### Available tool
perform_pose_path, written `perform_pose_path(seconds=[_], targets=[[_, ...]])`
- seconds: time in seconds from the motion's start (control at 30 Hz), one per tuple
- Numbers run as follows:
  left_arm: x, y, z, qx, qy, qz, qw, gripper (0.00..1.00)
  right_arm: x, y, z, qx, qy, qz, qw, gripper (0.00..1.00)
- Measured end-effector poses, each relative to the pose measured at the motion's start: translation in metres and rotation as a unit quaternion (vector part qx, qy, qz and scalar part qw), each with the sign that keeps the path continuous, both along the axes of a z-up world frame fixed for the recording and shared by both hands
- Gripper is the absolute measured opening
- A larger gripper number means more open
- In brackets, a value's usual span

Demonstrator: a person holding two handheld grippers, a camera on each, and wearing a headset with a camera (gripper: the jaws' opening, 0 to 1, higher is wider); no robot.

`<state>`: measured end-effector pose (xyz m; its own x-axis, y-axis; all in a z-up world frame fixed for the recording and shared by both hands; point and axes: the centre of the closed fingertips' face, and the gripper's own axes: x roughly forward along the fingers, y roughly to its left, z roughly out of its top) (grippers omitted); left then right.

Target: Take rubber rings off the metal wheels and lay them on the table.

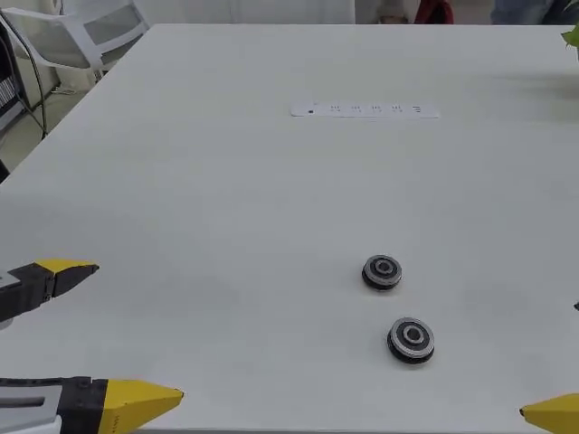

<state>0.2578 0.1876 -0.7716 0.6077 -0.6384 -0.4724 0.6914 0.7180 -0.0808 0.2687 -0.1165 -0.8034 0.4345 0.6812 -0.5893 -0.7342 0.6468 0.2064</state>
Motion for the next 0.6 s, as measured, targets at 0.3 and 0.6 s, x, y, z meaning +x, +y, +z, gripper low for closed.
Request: perform_pose_path(seconds=[0.3, 0.6], targets=[[0.0010, -0.0007, 0.0003, 0.000, 0.000, -0.001, 1.0000, 1.00, 0.0023, -0.0008, -0.0002, -0.001, 0.000, 0.001, 1.0000, 0.99], [0.0027, -0.0033, 0.0002, 0.000, 0.002, -0.004, 1.0000, 0.99, 0.0011, -0.0020, -0.0033, 0.001, 0.003, -0.002, 1.0000, 0.99]])
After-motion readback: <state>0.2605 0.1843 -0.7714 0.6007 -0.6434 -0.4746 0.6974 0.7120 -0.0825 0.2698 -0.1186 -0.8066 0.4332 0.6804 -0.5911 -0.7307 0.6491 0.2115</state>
